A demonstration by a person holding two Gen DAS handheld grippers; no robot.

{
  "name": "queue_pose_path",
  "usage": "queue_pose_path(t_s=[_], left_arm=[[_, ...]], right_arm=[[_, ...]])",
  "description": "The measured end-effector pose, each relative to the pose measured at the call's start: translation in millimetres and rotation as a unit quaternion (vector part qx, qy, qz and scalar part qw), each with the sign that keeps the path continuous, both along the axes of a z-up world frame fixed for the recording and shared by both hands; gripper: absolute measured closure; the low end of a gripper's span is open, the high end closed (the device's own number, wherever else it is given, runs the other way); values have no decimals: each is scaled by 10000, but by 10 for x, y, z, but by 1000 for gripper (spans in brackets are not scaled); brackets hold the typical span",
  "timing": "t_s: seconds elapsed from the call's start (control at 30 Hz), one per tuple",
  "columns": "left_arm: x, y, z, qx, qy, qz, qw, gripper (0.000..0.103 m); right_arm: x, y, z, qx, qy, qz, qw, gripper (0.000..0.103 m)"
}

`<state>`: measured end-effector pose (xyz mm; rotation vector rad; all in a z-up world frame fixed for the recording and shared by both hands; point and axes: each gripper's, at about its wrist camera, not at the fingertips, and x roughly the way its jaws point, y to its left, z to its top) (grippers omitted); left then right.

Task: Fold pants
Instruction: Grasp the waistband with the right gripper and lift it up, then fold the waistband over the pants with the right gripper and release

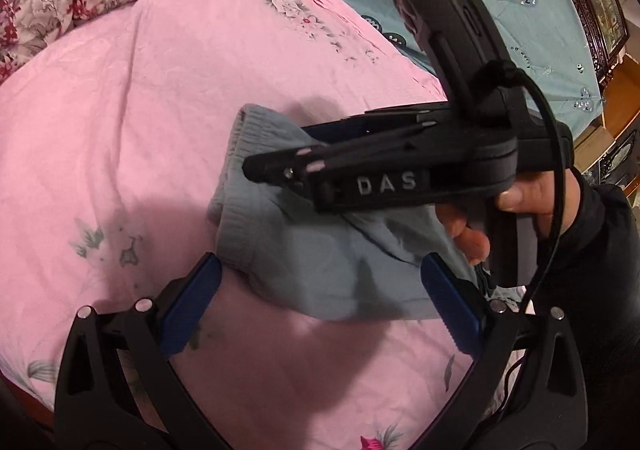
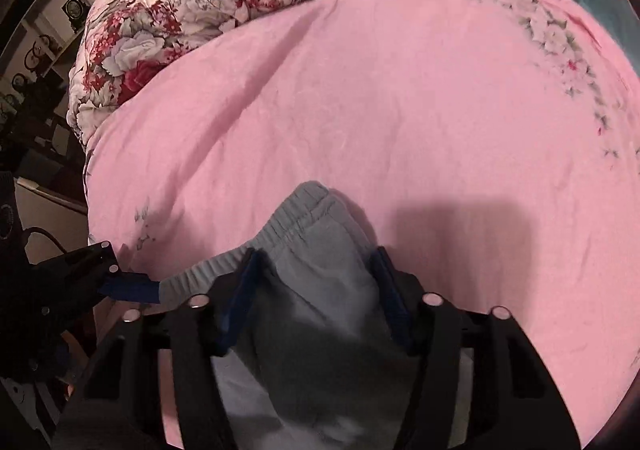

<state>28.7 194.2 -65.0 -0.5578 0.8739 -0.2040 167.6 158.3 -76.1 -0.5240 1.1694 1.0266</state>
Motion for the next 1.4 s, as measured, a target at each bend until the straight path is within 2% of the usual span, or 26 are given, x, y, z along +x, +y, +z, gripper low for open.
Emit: queue_pose_path(t_s=[0.03, 0.07, 0.2, 0.3, 0.4, 0.5, 0.6, 0.7, 0.77, 0.8, 0.83, 0.87, 0.93, 0.97, 1.03, 1.07, 1.13, 1.2, 1.27, 1.4], left_arm=[[3, 1, 4, -9, -30, 39, 10000, 2], [9, -2, 10, -34, -54, 63, 10000, 2], [62, -110, 67, -111, -109, -20, 9999, 2], [71, -322, 224, 91, -369, -235, 9990, 2], [30, -645, 501, 509, -887, -470, 9936, 2], [-18, -1085, 817, 754, -1480, -944, 9816, 2], [-83, -1623, 1076, 852, -1961, -1651, 9628, 2], [-116, -2145, 1162, 828, -2098, -2298, 9467, 2], [-140, -2452, 1144, 882, -2102, -2634, 9374, 2], [-148, -2549, 1118, 903, -2062, -2748, 9348, 2], [-137, -2647, 1078, 927, -1983, -2853, 9331, 2], [-125, -2717, 1040, 949, -1896, -2909, 9330, 2], [-32, -2813, 929, 964, -1618, -2895, 9385, 2], [50, -2840, 842, 979, -1383, -2823, 9442, 2], [176, -2893, 702, 928, -955, -2755, 9520, 2], [216, -2919, 616, 936, -754, -2730, 9545, 2], [340, -2960, 436, 1093, -476, -2696, 9556, 2], [393, -3023, 299, 1304, -303, -2739, 9524, 2], [466, -3061, 190, 1339, -154, -2818, 9500, 2], [459, -3098, 157, 1348, -244, -2974, 9449, 2]], right_arm=[[25, -42, 21, 90, 154, 9, 9998, 82], [37, -81, 62, 181, 167, -21, 9997, 91], [11, -373, 414, 847, -119, -234, 9961, 92], [-74, -690, 785, 1414, -311, -318, 9890, 93], [-230, -1168, 1189, 2051, -617, -416, 9759, 94], [-348, -1876, 1566, 2688, -949, -730, 9557, 94], [-478, -2755, 1764, 3264, -1248, -1179, 9295, 94], [-576, -3748, 1728, 3746, -1369, -1849, 8982, 93], [-620, -4319, 1503, 3972, -1143, -2228, 8829, 85], [-634, -4565, 1326, 4014, -949, -2402, 8787, 75], [-663, -4768, 1138, 3926, -864, -2657, 8762, 48], [-694, -4984, 917, 3703, -864, -3138, 8700, 37], [-750, -5299, 583, 3501, -684, -3792, 8538, 37], [-791, -5415, 458, 3478, -603, -4067, 8426, 37], [-860, -5537, 338, 3549, -472, -4391, 8240, 37], [-894, -5545, 321, 3541, -447, -4495, 8189, 37], [-955, -5483, 332, 3440, -459, -4541, 8206, 33], [-990, -5310, 365, 3241, -458, -4539, 8287, 32], [-1038, -5184, 388, 2915, -536, -4628, 8354, 32], [-1248, -5059, 382, 2126, -858, -4795, 8471, 32]])
